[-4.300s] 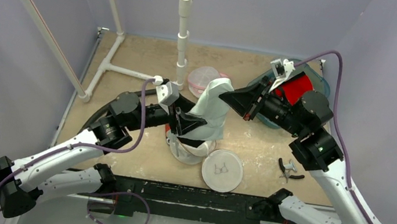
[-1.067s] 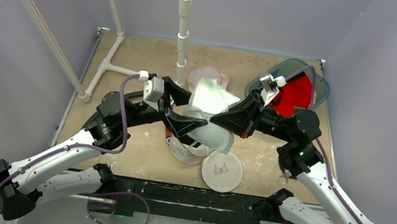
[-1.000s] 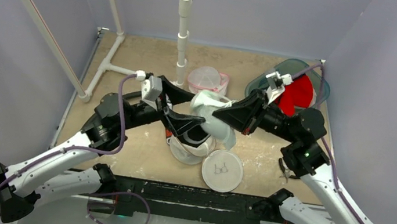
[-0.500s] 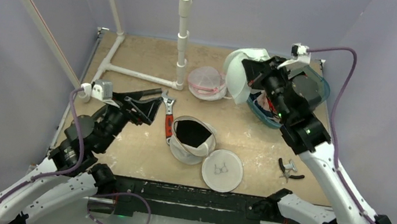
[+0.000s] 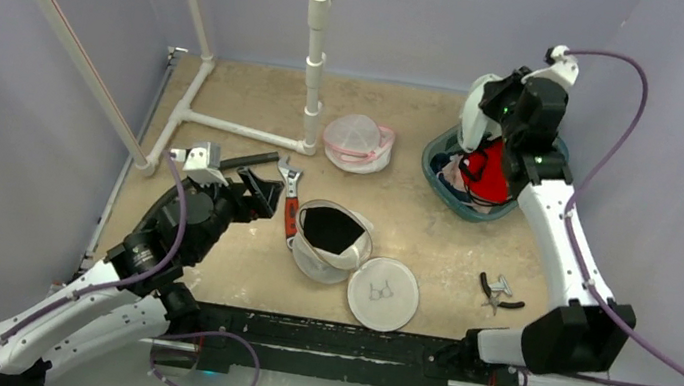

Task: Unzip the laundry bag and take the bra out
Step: Place the bra in the bin, then pick up the bra from the laundry bag.

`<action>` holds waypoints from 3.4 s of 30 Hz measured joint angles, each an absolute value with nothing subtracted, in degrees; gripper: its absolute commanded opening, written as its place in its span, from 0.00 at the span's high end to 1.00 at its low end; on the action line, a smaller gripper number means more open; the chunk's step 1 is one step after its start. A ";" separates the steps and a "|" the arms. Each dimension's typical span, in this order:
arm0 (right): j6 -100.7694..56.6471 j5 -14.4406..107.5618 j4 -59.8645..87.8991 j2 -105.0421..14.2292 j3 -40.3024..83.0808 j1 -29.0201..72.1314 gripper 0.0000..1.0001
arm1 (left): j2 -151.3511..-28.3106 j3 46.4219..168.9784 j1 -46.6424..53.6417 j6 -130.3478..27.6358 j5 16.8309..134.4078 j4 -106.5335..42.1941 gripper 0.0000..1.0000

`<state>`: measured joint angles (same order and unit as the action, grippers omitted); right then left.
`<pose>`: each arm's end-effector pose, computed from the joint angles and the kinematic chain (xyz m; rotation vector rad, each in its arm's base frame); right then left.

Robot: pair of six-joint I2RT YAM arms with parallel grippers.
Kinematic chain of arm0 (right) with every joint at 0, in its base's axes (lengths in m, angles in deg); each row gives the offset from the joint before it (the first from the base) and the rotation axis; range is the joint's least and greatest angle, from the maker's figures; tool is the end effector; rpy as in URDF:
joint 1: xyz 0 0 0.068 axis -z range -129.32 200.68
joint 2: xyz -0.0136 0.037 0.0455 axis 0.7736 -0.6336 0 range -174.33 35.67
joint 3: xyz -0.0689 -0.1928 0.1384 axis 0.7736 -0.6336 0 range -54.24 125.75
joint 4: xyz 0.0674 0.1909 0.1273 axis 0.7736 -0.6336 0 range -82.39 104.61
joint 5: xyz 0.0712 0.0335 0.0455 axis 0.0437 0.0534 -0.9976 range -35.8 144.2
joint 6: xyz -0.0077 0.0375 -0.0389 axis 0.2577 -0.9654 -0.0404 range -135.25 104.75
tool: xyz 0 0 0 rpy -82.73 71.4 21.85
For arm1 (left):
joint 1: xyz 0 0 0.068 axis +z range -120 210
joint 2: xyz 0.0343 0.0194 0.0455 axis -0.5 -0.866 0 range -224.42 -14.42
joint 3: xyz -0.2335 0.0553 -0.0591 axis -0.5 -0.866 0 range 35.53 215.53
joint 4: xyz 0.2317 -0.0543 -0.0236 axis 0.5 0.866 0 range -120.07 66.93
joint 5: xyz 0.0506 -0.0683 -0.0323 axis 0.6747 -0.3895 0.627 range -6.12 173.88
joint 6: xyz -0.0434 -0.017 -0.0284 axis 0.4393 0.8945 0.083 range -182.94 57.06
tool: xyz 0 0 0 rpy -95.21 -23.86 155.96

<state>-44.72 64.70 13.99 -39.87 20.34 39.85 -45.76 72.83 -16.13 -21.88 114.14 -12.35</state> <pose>0.2887 0.0486 0.3966 0.4016 1.5615 0.3998 0.1065 -0.0840 0.2981 -0.3070 1.7653 -0.6388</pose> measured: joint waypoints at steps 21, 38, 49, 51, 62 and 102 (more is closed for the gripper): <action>-53.55 39.09 25.11 -62.15 3.58 62.37 1.00 | -53.67 65.51 -16.13 -18.42 105.53 -17.16 0.17; -51.10 38.21 21.09 -56.94 9.28 63.17 0.31 | -54.48 64.55 -16.13 -16.54 102.40 -19.15 0.17; -48.57 54.52 8.37 -41.05 11.60 62.12 0.26 | -56.62 64.55 -16.13 -15.95 100.63 -19.94 0.17; -48.65 56.05 7.45 -37.86 11.62 61.45 0.27 | -56.95 64.55 -16.13 -15.95 100.50 -20.00 0.17; -57.79 46.89 18.67 -42.19 4.93 60.90 0.36 | -58.76 64.55 -16.13 -15.98 99.34 -20.83 0.19; -45.77 46.74 20.04 -31.77 -4.92 4.33 0.46 | -67.85 66.27 -16.13 -19.04 96.31 -16.37 0.48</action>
